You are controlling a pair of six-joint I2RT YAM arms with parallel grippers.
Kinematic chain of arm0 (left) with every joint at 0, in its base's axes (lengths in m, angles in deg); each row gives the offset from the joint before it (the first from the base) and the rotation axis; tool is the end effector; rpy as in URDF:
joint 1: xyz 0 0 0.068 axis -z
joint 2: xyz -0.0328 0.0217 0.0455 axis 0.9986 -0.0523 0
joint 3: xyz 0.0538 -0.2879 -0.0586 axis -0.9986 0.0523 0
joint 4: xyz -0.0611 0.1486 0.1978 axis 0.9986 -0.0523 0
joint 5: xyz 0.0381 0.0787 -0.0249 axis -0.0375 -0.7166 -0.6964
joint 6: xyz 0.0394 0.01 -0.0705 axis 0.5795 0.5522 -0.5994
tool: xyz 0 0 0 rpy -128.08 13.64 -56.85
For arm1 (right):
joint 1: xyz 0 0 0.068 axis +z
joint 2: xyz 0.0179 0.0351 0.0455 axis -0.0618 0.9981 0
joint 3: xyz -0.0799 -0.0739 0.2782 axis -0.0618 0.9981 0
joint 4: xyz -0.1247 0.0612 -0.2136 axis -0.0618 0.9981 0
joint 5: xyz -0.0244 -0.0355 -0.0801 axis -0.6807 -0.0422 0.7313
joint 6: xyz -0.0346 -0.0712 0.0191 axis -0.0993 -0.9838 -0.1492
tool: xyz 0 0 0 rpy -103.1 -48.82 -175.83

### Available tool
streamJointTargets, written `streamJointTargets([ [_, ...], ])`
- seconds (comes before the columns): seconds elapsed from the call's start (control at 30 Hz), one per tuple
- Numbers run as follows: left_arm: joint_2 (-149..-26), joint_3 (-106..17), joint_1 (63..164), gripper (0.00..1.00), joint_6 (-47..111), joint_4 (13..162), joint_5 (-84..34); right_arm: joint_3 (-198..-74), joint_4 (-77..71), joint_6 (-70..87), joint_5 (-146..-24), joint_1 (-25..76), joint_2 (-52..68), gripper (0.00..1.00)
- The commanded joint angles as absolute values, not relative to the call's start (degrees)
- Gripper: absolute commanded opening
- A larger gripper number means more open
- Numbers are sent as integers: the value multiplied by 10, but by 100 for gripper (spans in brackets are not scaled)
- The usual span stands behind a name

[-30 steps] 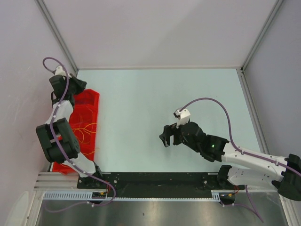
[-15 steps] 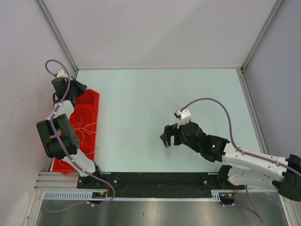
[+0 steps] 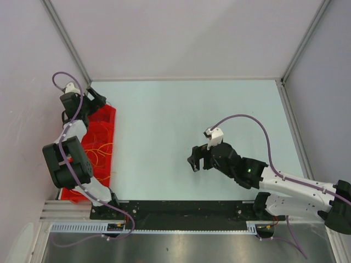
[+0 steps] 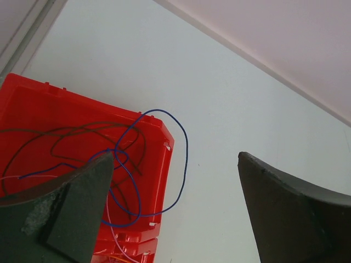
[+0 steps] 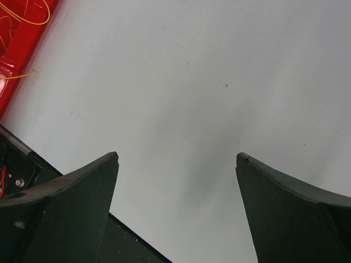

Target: Untangle the cables

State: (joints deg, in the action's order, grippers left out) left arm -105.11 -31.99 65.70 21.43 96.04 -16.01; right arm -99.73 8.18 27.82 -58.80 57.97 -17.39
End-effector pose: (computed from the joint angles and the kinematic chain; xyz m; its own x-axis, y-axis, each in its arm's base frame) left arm 0.3796 0.1254 0.2670 -0.3029 -0.5003 -0.8111 -0.2198 0.8648 -0.4514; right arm 0.1276 0.1879 0.2774 -0.5076 -0.0658 -0.8591 -0.5305 0.8095 0.2515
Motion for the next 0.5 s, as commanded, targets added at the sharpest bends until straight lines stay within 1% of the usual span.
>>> streamJointTargets([
  [0.0, -1010, -317, 652, 100, 230, 987, -185, -999, 66, 281, -579, 582, -180, 93],
  [0.2, -978, -311, 656, 100, 230, 984, -198, -999, 73, 278, -570, 582, -188, 93],
  [0.33, -954, -308, 677, 100, 243, 975, -218, -999, 86, 287, -541, 582, -193, 93],
  [0.47, -931, -317, 712, 100, 247, 946, -236, -999, 87, 276, -541, 582, -195, 92],
])
